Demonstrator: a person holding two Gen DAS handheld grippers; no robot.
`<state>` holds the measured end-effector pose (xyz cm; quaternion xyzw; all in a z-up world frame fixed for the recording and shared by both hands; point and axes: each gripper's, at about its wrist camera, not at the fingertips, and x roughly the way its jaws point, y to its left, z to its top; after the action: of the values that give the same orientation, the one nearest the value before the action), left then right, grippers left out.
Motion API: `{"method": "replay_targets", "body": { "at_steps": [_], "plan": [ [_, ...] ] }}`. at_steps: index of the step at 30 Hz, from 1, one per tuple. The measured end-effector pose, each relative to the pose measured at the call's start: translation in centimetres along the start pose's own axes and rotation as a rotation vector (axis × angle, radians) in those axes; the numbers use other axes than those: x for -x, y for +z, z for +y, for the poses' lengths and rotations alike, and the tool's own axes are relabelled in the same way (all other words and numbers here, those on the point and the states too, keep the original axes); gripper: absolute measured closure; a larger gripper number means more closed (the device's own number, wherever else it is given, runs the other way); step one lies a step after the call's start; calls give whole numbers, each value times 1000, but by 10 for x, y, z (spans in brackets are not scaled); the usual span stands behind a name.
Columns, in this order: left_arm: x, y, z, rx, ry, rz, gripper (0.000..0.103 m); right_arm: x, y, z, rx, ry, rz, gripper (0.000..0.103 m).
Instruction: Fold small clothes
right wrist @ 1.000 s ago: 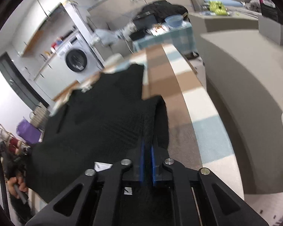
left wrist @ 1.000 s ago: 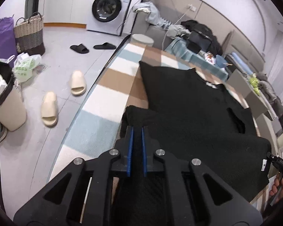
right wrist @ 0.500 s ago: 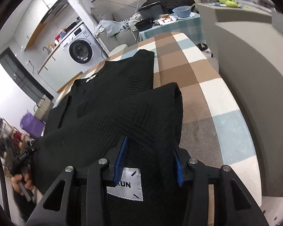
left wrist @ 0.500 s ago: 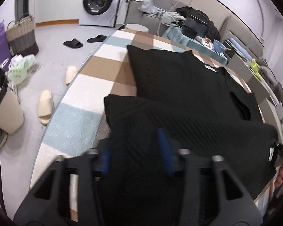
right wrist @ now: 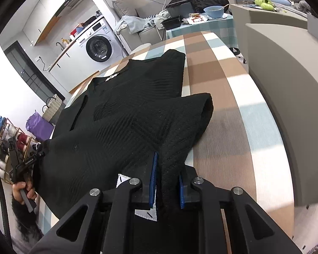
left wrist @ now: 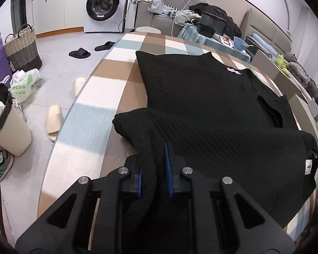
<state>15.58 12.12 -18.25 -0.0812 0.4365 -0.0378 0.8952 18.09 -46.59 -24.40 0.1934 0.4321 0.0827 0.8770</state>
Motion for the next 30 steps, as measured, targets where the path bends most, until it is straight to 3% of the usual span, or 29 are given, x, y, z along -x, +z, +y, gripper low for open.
{"method": "replay_targets", "body": {
  "at_steps": [7,10,12,16,19,20,21,22,23,26,30],
  "plan": [
    [22,-24,9,23,-15,-7,88,18,-26,0,-14,6,-1,86],
    [32,-28,15,52,10,-16,76,22,-23,-6,-39,6,-9,83],
    [39,-30,22,83,59,-19,56,29,-21,-6,-30,2,-26,81],
    [58,-38,35,121,43,-60,54,42,-21,-11,-38,3,-73,71],
    [60,-42,36,121,37,-58,55,40,-21,-13,-43,9,-79,70],
    [61,-44,35,118,28,-57,63,39,-21,-13,-47,11,-80,70],
    [63,-45,34,109,17,-68,83,38,-21,-12,-51,18,-79,70],
    [63,-44,30,97,17,-73,91,36,-21,-11,-50,28,-79,70],
    [64,-45,28,85,21,-78,97,35,-22,-10,-47,27,-83,77],
    [74,-44,24,71,25,-119,98,35,-19,-5,-21,5,-102,95],
    [92,-36,23,85,7,-167,98,58,-12,3,31,56,-191,98]
  ]
}}
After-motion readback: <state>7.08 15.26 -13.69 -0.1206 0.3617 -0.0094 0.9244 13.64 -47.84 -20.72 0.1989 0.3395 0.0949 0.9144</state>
